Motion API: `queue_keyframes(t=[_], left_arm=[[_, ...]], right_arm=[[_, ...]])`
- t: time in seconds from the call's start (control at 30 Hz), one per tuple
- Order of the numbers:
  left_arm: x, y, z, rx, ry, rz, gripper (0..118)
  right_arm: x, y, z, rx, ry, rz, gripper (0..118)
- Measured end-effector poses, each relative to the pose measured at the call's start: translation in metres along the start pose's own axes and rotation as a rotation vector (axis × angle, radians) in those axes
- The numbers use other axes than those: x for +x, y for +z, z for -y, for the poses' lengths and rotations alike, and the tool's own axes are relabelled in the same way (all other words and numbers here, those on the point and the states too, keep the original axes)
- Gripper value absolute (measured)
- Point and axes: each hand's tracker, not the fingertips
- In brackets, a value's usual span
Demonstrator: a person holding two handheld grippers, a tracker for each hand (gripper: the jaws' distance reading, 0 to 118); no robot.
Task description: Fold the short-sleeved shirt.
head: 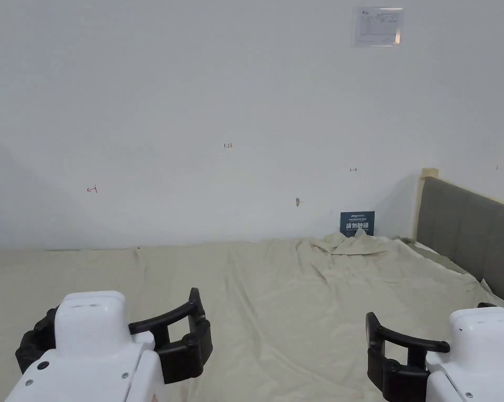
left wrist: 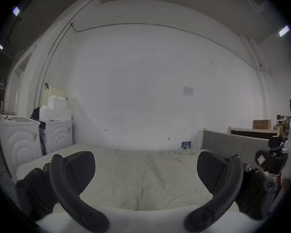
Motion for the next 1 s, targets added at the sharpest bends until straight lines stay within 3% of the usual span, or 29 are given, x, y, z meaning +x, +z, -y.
queue_keyframes(t=[0.2,0.4,0.7,0.9,1.0], left_arm=[[0.015,-0.018,-0.002,-0.206,0.050,-0.242,118],[0.007,-0.025,0.000,-0.207,0.118,-0.221,118],[0.017,-0.026,-0.016,-0.239,0.063,-0.182,118],[0.038,-0.026,-0.013,-0.207,-0.175,-0.218,118],[0.038,-0.026,-0.013,-0.286,-0.043,-0.130,118]], right_arm=[[0.001,-0.004,-0.003,-0.015,-0.024,0.001,118],[0.001,-0.008,-0.004,-0.019,-0.004,0.008,118],[0.000,-0.017,0.000,-0.062,-0.022,0.002,118],[0.002,-0.020,0.001,-0.079,-0.051,0.007,118],[0.003,-0.021,0.001,-0.080,-0.052,0.009,118]])
